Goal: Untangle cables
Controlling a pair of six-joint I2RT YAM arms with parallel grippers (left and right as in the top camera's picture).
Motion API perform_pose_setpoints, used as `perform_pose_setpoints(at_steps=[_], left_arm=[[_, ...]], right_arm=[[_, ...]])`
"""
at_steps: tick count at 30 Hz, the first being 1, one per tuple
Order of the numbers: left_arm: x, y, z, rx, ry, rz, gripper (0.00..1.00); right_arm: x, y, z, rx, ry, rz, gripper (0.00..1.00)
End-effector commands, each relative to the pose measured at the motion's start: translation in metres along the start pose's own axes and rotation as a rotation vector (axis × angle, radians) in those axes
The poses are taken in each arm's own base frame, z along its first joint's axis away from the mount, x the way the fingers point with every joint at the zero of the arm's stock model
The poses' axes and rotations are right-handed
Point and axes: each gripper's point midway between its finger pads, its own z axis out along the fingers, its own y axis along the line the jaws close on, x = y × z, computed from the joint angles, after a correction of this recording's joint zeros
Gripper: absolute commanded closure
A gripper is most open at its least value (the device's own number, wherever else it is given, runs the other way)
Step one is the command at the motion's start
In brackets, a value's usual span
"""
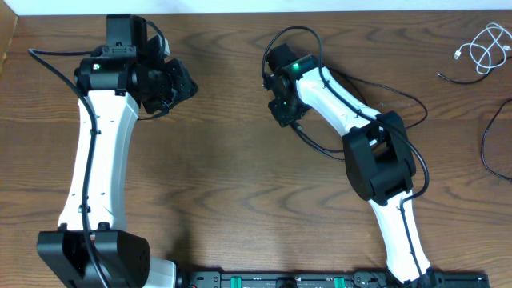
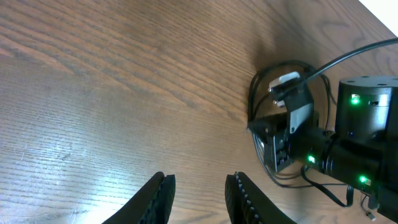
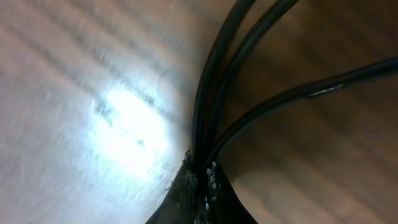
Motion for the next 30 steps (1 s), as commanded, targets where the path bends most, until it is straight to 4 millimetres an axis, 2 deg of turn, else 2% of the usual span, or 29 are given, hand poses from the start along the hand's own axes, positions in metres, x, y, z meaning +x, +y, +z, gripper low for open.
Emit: perform_pose_setpoints(at_steps=[1,6,10,13,20,25,30], left_arm=[[0.0,0.003,0.001,-0.013,0.004,0.009,0.67],[0.0,0.003,0.001,-0.013,0.004,0.009,0.67],[0.0,0.003,0.001,-0.013,0.004,0.009,0.67],[0.0,0.003,0.001,-0.013,0.003,0.009,0.67],[0.0,0.003,0.001,-0.013,0.004,0.009,0.67],[0.001,0.003,0.001,-0.013,0.004,0.009,0.67],[0.0,0.003,0.001,-0.013,0.004,0.009,0.67]], right_arm=[[0.015,0.025,0.008,-0.191,0.058,-0.034,0.99],[0.005,0.065,-0.045,-0.594,-0.048,-0.093,0.99],[0.0,0.072,-0.092,-0.846,-0.165,-0.13,0.99],[-0.002,0.064,-0.118,-0.969,-0.245,-0.128,0.99],[-0.007,0.041,-0.159,-1.168,-0.392,-0.078,0.99],[-0.014,0.024,-0.207,-1.33,-0.551,-0.057,0.99],[-0.011,0.0,-0.249,-1.298,-0.675,-0.091,0.99]])
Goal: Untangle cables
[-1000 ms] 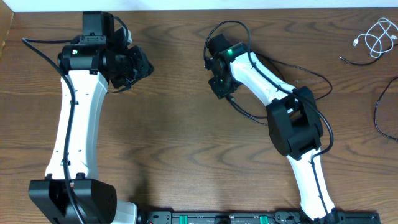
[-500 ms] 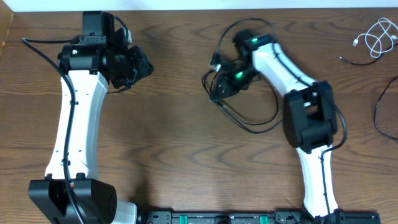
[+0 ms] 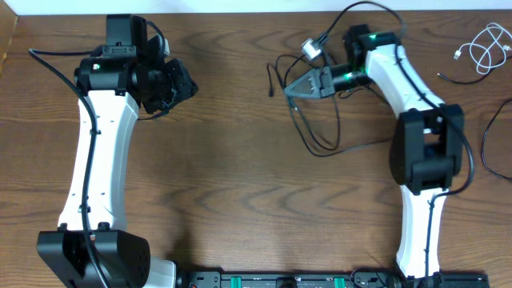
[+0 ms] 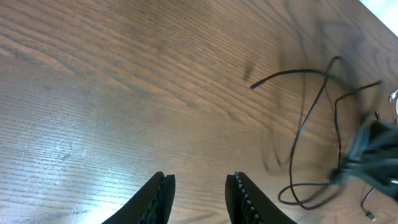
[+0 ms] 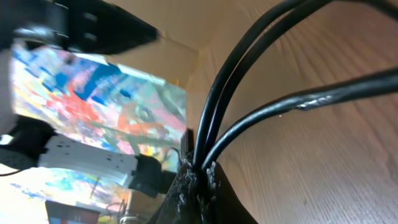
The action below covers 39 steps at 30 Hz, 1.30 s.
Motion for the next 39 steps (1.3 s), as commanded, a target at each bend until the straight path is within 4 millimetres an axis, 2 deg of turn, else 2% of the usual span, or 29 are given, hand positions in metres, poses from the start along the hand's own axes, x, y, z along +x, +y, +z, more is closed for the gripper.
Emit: perform_pose_setpoints(at_steps=[1,4,8,12,18,25,29,31,33,36,39], left_arm=[[0.0,0.003,0.001,-0.012,0.003,0.009,0.67],[-0.001,0.002,0.001,-0.009,-0.002,0.011,0.67],[-0.002,0.001,0.001,-0.007,-0.007,0.012,0.67],[-0.002,0.002,0.001,-0.007,-0.006,0.012,0.67],[-0.002,0.002,0.001,-0.008,-0.006,0.012,0.67],[-0.002,0.002,0.001,-0.007,-0.006,0.012,0.67],[-0.002,0.002,0.001,-0.007,-0.006,0.013,0.67],[-0.002,0.001,0.001,-0.007,-0.007,0.013,0.67],[-0.003,0.001,0.001,-0.005,-0.012,0.015,0.67],[-0.005,0.0,0.001,-0.002,-0.019,0.017,0.67],[-0.005,0.0,0.001,-0.002,-0.018,0.013,0.67]], right_arm=[[-0.03,0.068,-0.032,-0.07,-0.111,-0.188,0.99],[-0.038,0.083,-0.049,0.032,-0.115,-0.249,0.99],[-0.054,0.098,-0.069,0.262,-0.133,-0.302,0.99],[-0.07,0.135,-0.087,0.425,-0.2,-0.407,0.99],[-0.091,0.192,-0.144,0.697,-0.41,-0.493,0.99],[-0.089,0.242,-0.221,1.001,-0.651,-0.517,0.99],[-0.076,0.268,-0.247,1.103,-0.733,-0.531,0.99],[-0.07,0.273,-0.252,1.129,-0.747,-0.523,0.99],[-0.067,0.27,-0.25,1.13,-0.736,-0.501,0.99],[-0.063,0.251,-0.25,1.142,-0.705,-0.435,0.99],[-0.062,0.24,-0.264,1.215,-0.722,-0.392,0.99]])
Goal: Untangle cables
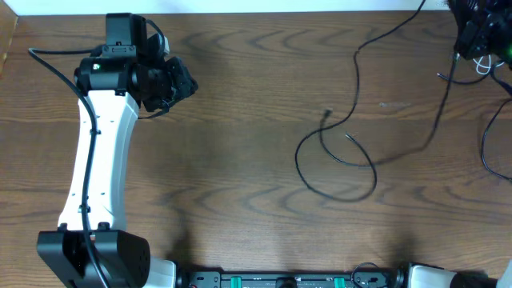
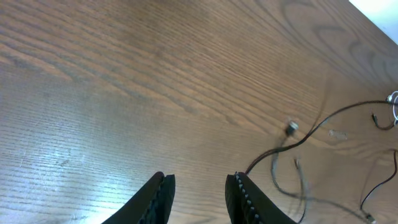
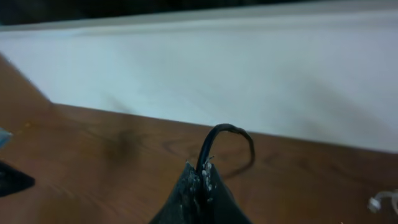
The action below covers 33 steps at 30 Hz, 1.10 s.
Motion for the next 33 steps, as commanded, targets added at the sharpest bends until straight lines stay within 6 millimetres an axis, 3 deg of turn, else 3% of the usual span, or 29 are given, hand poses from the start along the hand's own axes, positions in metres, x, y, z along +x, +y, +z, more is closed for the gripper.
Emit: perform_pose_setpoints(at_steps=[1,10,17,20,24,27,30,33], left_arm=[[-0.001,0.002,0.002,-0.01,-0.001,0.008,0.67],[-0.002,0.001,0.002,-0.006,-0.008,0.01,0.67],[-0.006,0.0,0.001,0.0,-0.021,0.014,0.67],[-0.008,-0.002,0.002,0.005,-0.03,0.008,0.67],[-0.011,-0.005,0.002,0.014,-0.044,0.005,0.67],[-0.014,-0.006,0.002,0.019,-0.055,0.006,0.67],[-0.014,-0.006,0.002,0.02,-0.058,0.007,0.67],[-0.014,-0.006,0.002,0.02,-0.058,0.007,0.67]], right_arm=[[-0.001,-0.028,0.005,0.132,0.001,0.017,0.99],[-0.034,-0.107,-0.036,0.566,-0.13,-0.025,0.99],[-0.071,-0.171,-0.119,0.899,-0.262,-0.038,0.99],[-0.078,-0.199,-0.148,0.991,-0.277,-0.023,0.99],[-0.076,-0.235,-0.169,1.091,-0.224,-0.014,0.99],[-0.07,-0.252,-0.173,1.121,-0.183,0.013,0.99],[-0.052,-0.273,-0.169,1.15,-0.131,0.078,0.99],[-0.018,-0.3,-0.159,1.171,-0.054,0.201,0.99]])
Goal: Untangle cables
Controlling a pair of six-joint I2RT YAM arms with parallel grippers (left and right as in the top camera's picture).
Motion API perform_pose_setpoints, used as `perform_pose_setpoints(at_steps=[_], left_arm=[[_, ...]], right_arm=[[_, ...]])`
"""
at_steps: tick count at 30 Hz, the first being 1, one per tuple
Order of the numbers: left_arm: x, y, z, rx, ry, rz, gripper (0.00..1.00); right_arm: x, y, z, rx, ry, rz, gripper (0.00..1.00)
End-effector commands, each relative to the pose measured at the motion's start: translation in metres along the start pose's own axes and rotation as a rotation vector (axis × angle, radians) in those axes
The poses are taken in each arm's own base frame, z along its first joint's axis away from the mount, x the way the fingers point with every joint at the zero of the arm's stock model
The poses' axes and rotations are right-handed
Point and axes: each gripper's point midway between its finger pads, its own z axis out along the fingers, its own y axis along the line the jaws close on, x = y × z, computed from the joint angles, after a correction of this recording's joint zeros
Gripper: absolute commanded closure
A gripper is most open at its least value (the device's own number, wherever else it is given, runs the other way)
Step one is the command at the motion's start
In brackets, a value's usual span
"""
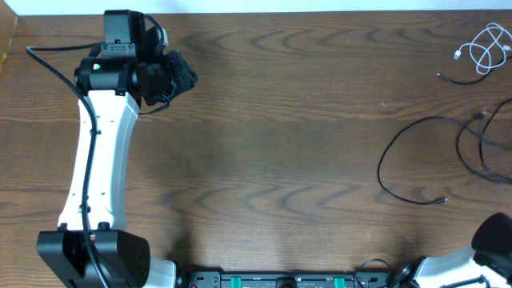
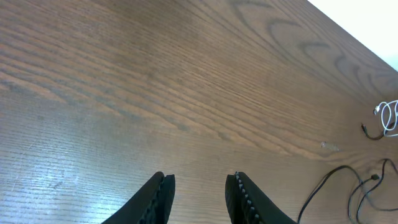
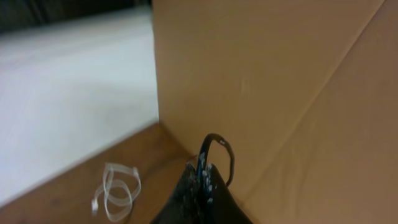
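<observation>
A thin black cable point(image 1: 381, 170) lies in loose loops on the wooden table point(image 1: 264, 144) at the right side, running off toward the right edge; the left wrist view shows it too point(image 2: 323, 182). My right gripper point(image 3: 204, 168) is out of the overhead view. It is shut on a black cable loop point(image 3: 219, 142), held up against a tan board. My left gripper point(image 2: 199, 190) hovers open over bare wood at the far left, with nothing between its fingers, far from every cable point(image 1: 182, 78).
A coiled white cable point(image 1: 484, 44) lies in the back right corner, seen also in the right wrist view point(image 3: 118, 190). A short black cable point(image 1: 452, 78) lies just in front of it. A tan board point(image 3: 280, 81) stands at the table's right end.
My right gripper has left the overhead view, still shut on the black cable. The cable's loops have shifted from the table's middle right to the right edge. The left arm barely moved.
My right gripper was shut on a black cable bundle low at the table's middle. Then it held the bundle near the back centre-right, then at the back right corner with the cable trailing leftward. Now the cable lies by the right edge. The left gripper stayed open throughout.
</observation>
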Motion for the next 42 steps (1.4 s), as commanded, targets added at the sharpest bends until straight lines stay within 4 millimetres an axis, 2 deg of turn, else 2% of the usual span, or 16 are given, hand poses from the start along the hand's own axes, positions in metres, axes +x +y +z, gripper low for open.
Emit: perform_pose_setpoints(at_steps=[1,7,8,10,11,12,14,16,22,25,28,30,33,37,40,42], left_arm=[[0.001,0.001,0.002,-0.009,0.003,-0.008,0.67],[0.001,0.001,0.002,-0.009,0.004,-0.009,0.67],[0.001,0.001,0.002,-0.009,0.004,-0.009,0.67],[0.001,0.001,0.002,-0.009,0.004,-0.009,0.67],[0.001,0.001,0.002,-0.009,0.004,-0.009,0.67],[0.001,0.001,0.002,-0.009,0.004,-0.009,0.67],[0.001,0.001,0.002,-0.009,0.003,-0.008,0.67],[0.001,0.001,0.002,-0.009,0.003,-0.008,0.67],[0.001,0.001,0.002,-0.01,0.005,-0.009,0.67],[0.001,0.001,0.002,-0.009,0.004,-0.008,0.67],[0.001,0.001,0.002,-0.009,0.003,-0.008,0.67],[0.001,0.001,0.002,-0.009,0.004,-0.008,0.67],[0.001,0.001,0.002,-0.009,0.003,-0.008,0.67],[0.001,0.001,0.002,-0.009,0.004,-0.008,0.67],[0.001,0.001,0.002,-0.009,0.003,-0.008,0.67],[0.001,0.001,0.002,-0.009,0.004,-0.008,0.67]], right_arm=[[0.03,-0.015,0.029,0.062,0.107,0.081,0.99],[0.105,-0.03,0.075,0.149,0.357,0.185,0.98],[0.115,-0.033,0.081,0.161,0.389,0.197,0.93],[0.134,-0.037,0.093,0.174,0.445,0.203,0.62],[0.148,-0.037,0.101,0.167,0.488,0.206,0.27],[0.153,-0.037,0.104,0.164,0.507,0.208,0.13],[0.159,-0.037,0.105,0.156,0.528,0.212,0.01],[0.157,-0.032,0.104,0.125,0.526,0.218,0.01],[0.14,0.001,0.091,-0.083,0.497,0.201,0.01],[0.132,0.038,0.082,-0.334,0.48,0.151,0.01],[0.123,0.082,0.061,-0.633,0.445,0.113,0.01],[0.123,0.105,0.045,-0.761,0.452,0.098,0.01],[0.141,0.134,0.025,-0.837,0.529,0.036,0.01],[0.177,0.154,0.013,-0.727,0.693,-0.06,0.01],[0.205,0.163,0.013,-0.599,0.811,-0.065,0.01],[0.221,0.174,0.011,-0.582,0.864,-0.074,0.01]])
